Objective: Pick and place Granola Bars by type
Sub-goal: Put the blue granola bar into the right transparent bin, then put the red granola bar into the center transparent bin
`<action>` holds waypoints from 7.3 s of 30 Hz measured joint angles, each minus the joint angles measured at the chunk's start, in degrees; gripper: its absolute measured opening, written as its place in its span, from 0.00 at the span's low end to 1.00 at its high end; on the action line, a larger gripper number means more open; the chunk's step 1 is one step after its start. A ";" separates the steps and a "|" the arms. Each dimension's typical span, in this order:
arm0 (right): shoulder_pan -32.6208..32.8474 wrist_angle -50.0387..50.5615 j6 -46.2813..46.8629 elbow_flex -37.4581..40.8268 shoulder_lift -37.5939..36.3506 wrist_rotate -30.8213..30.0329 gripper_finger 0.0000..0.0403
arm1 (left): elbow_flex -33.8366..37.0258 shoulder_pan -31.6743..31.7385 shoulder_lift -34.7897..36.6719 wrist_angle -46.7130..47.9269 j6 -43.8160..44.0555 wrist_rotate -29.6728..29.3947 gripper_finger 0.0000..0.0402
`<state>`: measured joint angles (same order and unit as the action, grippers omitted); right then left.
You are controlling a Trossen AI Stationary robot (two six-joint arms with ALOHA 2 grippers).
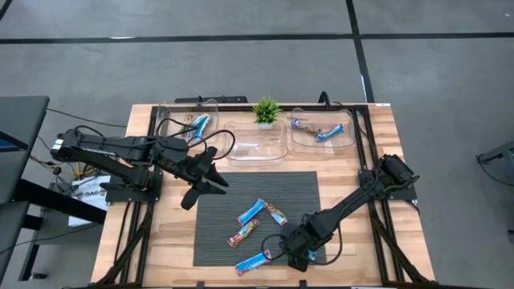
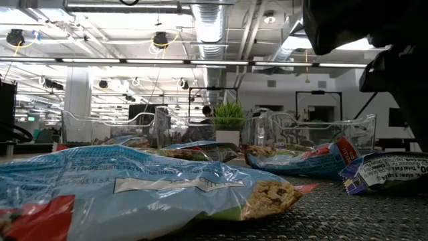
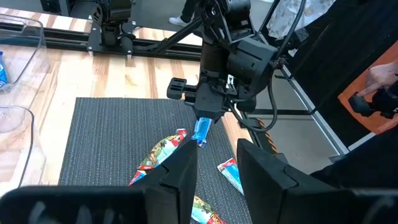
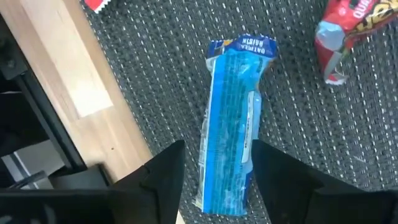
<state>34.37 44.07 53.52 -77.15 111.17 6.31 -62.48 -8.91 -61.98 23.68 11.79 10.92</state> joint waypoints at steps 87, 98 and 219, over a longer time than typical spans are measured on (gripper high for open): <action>-55.01 9.26 -33.72 0.01 -27.24 -23.67 0.49 | 0.00 0.00 -0.23 -0.60 0.50 -25.08 0.26; -39.49 4.64 -34.75 3.54 -40.67 -13.84 0.51 | -0.04 -0.04 -12.24 4.00 14.79 -20.22 0.26; -29.27 -2.07 -40.53 15.83 -49.81 -26.47 0.41 | -17.49 5.22 -31.41 23.19 12.99 -0.37 0.32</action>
<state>5.10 42.00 12.99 -61.32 61.36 -20.16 -79.96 -3.69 -93.39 46.87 24.78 10.55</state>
